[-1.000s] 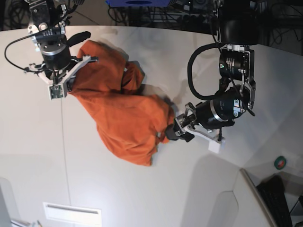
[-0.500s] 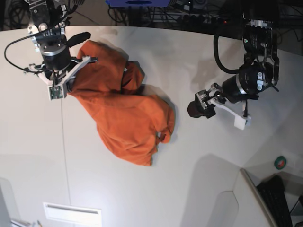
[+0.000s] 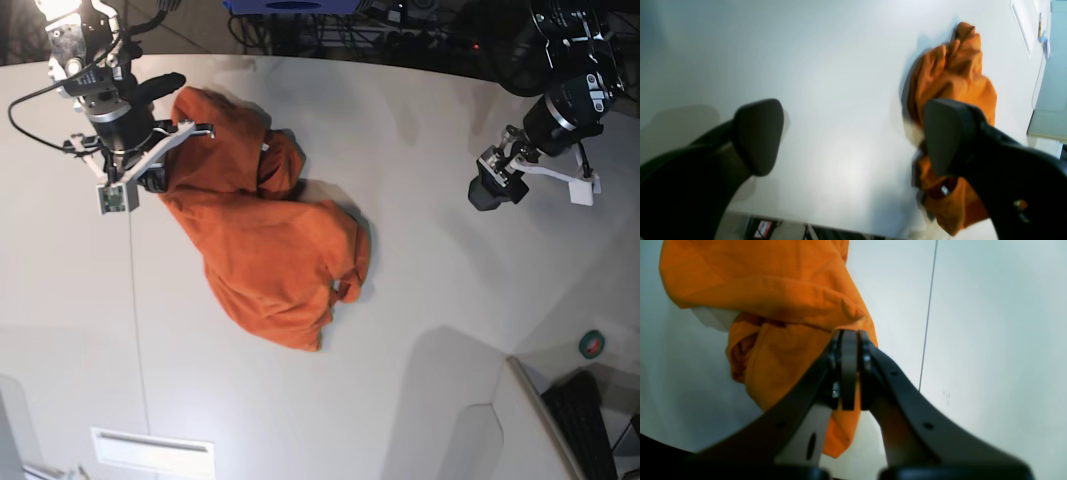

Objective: Layout the t-shirt on the table in an organized manner, then fold the t-shirt properly
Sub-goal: 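Raise the left gripper away while the right gripper holds the shirt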

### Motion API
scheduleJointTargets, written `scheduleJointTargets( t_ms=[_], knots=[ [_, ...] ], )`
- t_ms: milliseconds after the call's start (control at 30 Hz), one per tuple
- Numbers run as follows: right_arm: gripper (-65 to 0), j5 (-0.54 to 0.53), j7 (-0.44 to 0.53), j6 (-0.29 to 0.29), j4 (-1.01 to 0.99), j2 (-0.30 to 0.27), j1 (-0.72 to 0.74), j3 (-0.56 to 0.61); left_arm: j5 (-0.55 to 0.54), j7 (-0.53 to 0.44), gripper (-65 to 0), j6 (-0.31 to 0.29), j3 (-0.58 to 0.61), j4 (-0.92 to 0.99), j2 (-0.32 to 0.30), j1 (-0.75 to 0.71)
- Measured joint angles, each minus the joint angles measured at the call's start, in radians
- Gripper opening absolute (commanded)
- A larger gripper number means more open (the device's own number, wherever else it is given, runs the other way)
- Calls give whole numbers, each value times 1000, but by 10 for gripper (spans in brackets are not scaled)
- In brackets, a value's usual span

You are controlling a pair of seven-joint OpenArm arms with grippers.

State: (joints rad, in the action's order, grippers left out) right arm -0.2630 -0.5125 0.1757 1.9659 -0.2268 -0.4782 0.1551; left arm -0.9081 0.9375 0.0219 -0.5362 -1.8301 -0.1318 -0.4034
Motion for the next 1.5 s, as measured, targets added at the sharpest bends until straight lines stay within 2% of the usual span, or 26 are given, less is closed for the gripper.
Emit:
scheduleJointTargets(
  t_ms=[233, 533, 733, 1500],
  knots=[
    [-650, 0, 3, 0, 0, -1, -35, 0, -1, -5, -12, 1, -12, -42, -3, -49],
    [-650, 0, 5, 0, 0, -2, -50, 0, -2, -2, -12, 0, -12, -45, 21, -49],
    [-650, 0, 4, 0, 0, -1, -66, 0, -2, -5, -12, 1, -12, -45, 15, -49],
    [-650, 0, 4, 0, 0, -2, -46, -1, -2, -5, -12, 1, -12, -45, 14, -43]
  ],
)
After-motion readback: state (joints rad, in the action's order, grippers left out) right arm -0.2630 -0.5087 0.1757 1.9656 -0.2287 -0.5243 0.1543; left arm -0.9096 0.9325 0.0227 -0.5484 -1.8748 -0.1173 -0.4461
